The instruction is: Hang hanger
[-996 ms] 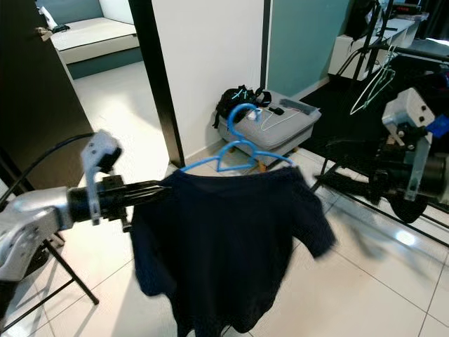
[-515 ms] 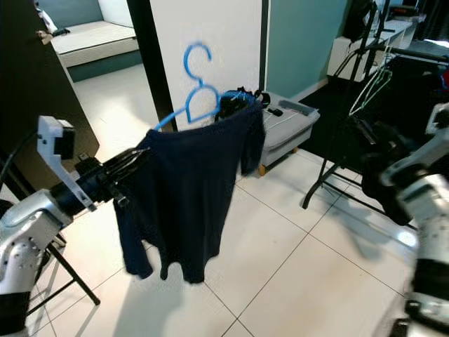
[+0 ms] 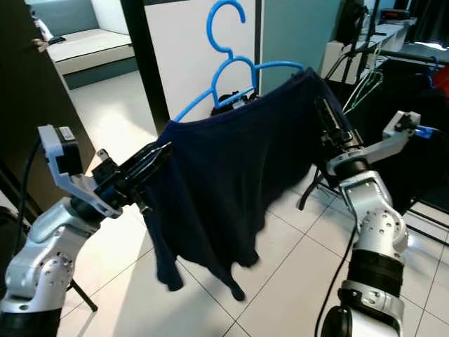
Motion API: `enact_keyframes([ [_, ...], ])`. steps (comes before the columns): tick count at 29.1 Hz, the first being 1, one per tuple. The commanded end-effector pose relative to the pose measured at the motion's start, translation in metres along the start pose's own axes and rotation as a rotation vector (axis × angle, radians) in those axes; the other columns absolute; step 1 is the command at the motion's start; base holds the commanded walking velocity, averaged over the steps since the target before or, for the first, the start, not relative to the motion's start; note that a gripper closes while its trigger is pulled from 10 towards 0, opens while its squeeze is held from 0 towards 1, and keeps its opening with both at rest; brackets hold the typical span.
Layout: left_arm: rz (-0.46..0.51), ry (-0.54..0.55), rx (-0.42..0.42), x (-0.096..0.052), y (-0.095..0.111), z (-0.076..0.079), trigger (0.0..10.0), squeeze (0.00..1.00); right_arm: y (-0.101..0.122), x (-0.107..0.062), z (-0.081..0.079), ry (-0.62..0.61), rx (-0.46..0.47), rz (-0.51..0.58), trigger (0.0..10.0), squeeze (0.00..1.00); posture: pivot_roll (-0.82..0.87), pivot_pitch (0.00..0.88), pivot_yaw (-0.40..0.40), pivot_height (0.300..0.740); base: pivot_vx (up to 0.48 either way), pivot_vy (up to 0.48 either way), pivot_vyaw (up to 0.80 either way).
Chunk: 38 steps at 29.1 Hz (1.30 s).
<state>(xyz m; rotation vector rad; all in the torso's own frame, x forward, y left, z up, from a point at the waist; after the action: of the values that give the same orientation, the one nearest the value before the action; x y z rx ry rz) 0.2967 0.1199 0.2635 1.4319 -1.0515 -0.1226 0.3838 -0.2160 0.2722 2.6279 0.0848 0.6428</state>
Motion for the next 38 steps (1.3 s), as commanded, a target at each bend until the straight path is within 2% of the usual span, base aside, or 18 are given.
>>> enact_keyframes([
  [1,0.016,-0.006,0.061,0.001,0.004,0.004,10.0,0.0,0.0,0.003,-0.011,0.024,0.026,0.007,10.0,0.0,-0.05,0.0,0.027,0.735,0.0,0.0,0.0],
  [6,-0.003,-0.02,0.099,0.002,0.0,0.008,10.0,0.0,0.0,0.004,-0.017,0.029,0.034,0.009,10.0,0.0,-0.06,0.0,0.027,0.735,0.0,0.0,0.0],
  [9,-0.015,-0.057,0.152,0.005,-0.005,0.02,10.0,0.0,0.0,0.005,-0.018,0.009,0.03,0.003,10.0,0.0,-0.06,0.0,0.027,0.735,0.0,0.0,0.0],
  [12,-0.033,-0.084,0.196,0.007,-0.009,0.026,10.0,0.0,-0.005,0.008,-0.01,-0.065,-0.002,-0.026,10.0,0.0,-0.06,0.0,0.026,0.735,0.0,0.0,0.0],
  [16,-0.036,-0.089,0.213,0.008,-0.011,0.028,10.0,0.0,-0.008,0.008,-0.005,-0.11,-0.019,-0.035,10.0,0.0,-0.06,0.0,0.026,0.735,0.0,0.0,0.0],
  [20,-0.063,-0.093,0.271,0.01,-0.016,0.029,10.0,0.0,-0.012,0.008,0.0,-0.17,-0.03,-0.04,10.0,0.0,-0.06,0.0,0.027,0.735,0.0,0.0,0.0],
  [25,-0.088,-0.068,0.315,0.01,-0.021,0.025,10.0,0.0,-0.015,0.009,-0.002,-0.18,-0.039,-0.041,10.0,0.0,-0.07,0.0,0.028,0.735,0.0,0.0,0.0],
  [28,-0.109,-0.027,0.329,0.009,-0.025,0.019,10.0,0.0,-0.014,0.008,-0.008,-0.154,-0.003,-0.02,10.0,0.0,-0.07,0.0,0.028,0.735,0.0,0.0,0.0],
  [30,-0.135,0.024,0.332,0.007,-0.03,0.011,10.0,0.0,-0.011,0.006,-0.023,-0.059,0.055,-0.003,10.0,0.0,-0.07,0.0,0.03,0.735,0.0,0.0,0.0],
  [32,-0.145,0.047,0.33,0.005,-0.032,0.007,10.0,0.0,-0.011,0.005,-0.028,-0.023,0.064,-0.001,10.0,0.0,-0.06,0.0,0.03,0.735,0.0,0.0,0.0],
  [35,-0.161,0.081,0.339,0.003,-0.034,0.002,10.0,0.0,-0.01,0.004,-0.03,-0.008,0.067,0.0,10.0,0.0,-0.07,0.0,0.031,0.735,0.0,0.0,0.0],
  [37,-0.172,0.148,0.356,-0.001,-0.035,-0.008,10.0,0.0,-0.009,0.001,-0.022,-0.048,0.054,0.009,10.0,0.0,-0.07,0.0,0.031,0.735,0.0,0.0,0.0],
  [38,-0.172,0.148,0.356,-0.001,-0.035,-0.008,10.0,0.0,-0.009,0.001,-0.022,-0.048,0.054,0.009,10.0,0.0,-0.07,0.0,0.031,0.735,0.0,0.0,0.0],
])
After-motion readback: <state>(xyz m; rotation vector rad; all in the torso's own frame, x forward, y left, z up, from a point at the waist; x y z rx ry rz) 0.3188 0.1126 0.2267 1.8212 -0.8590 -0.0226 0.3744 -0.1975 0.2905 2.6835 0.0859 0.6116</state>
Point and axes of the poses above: a point about 5 cm out from each wrist's last joint towards the gripper, its own x axis pointing out of the wrist towards the gripper, its own y axis along the axis of the wrist's last joint, z = x × y, the point moved 5 cm from there along x, pointing out of the wrist towards the gripper, and after that the axes turned 9 degrees about x, right-handed, at the moved point
